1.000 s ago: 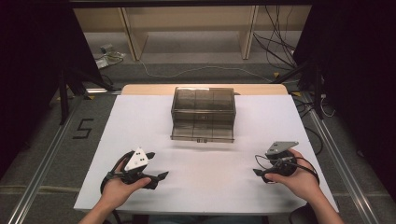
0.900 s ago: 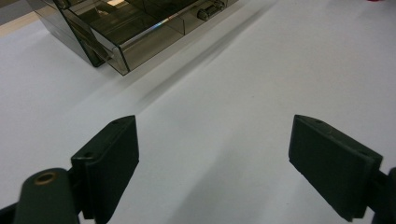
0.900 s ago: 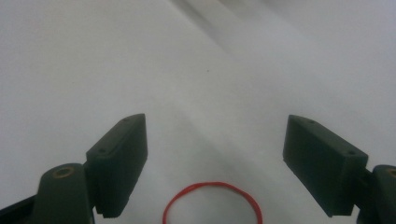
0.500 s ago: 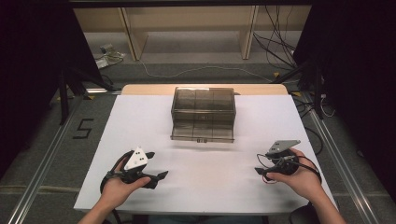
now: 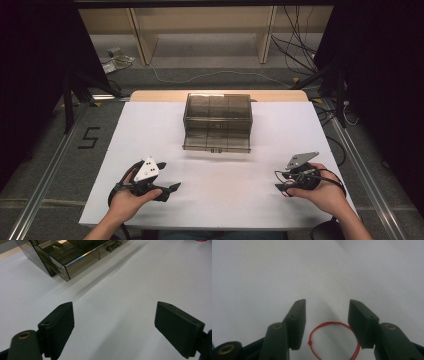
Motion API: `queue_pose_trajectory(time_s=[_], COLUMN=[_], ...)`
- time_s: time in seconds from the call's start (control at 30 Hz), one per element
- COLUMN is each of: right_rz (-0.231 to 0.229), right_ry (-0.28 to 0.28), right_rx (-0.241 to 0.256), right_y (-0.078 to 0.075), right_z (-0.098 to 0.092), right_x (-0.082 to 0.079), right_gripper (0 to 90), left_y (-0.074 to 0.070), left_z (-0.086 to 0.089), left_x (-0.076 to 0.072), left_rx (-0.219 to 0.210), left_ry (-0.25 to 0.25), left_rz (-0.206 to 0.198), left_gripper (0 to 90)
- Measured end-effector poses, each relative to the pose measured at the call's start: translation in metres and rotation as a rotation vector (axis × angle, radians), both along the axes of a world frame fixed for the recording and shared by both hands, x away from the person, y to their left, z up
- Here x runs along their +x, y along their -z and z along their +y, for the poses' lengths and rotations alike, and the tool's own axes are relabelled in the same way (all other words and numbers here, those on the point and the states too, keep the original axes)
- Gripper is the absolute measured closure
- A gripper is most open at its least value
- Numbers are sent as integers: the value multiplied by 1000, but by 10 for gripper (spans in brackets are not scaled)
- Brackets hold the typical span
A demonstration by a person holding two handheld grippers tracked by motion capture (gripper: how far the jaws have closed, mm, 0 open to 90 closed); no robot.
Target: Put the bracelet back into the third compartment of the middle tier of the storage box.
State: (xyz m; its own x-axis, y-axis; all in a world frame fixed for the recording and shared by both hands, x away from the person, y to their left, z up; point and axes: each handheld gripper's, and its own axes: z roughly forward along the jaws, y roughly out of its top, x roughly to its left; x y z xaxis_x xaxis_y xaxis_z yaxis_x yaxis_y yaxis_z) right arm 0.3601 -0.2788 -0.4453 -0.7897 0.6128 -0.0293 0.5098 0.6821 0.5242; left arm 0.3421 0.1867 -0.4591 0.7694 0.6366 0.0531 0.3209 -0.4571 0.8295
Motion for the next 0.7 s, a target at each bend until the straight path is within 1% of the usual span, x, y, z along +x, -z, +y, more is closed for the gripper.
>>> queue_pose_trajectory(time_s=[0.07, 0.13, 0.17, 0.23, 0.27, 0.3, 0.33, 0.47, 0.57, 0.63, 0.7], right_rz=[12, 26, 40, 64, 88, 90, 103, 128, 134, 119, 116], right_ry=[-1, -19, -19, -37, -30, -44, -44, -47, -64, -66, -62], right_rx=[-10, -24, -34, -57, -63, -71, -80, -99, -105, -125, -142], right_y=[0, 1, 2, 5, 6, 8, 9, 12, 13, 13, 13], right_z=[0, 1, 1, 1, 1, 0, 0, -1, 0, 2, 4], right_x=[-1, -2, -3, -4, -4, -4, -4, -5, -7, -8, -8], right_gripper=[529, 549, 561, 577, 590, 596, 604, 626, 637, 658, 678], left_y=[0, 0, 1, 1, 0, 0, 0, 0, 1, 0, 0], left_z=[0, 1, 1, 1, 2, 1, 1, 0, 1, 2, 1], left_x=[0, 1, 1, 2, 2, 3, 3, 2, 2, 2, 2], left_rx=[0, 4, 3, 6, 2, 2, 5, 6, 6, 8, 8], left_ry=[0, 1, 0, -2, -3, -4, -2, -2, -3, -3, -2], left_rz=[-1, 0, 1, 4, 2, 1, 2, 1, 3, 0, 1], left_gripper=[160, 160, 160, 161, 160, 160, 160, 160, 160, 160, 160])
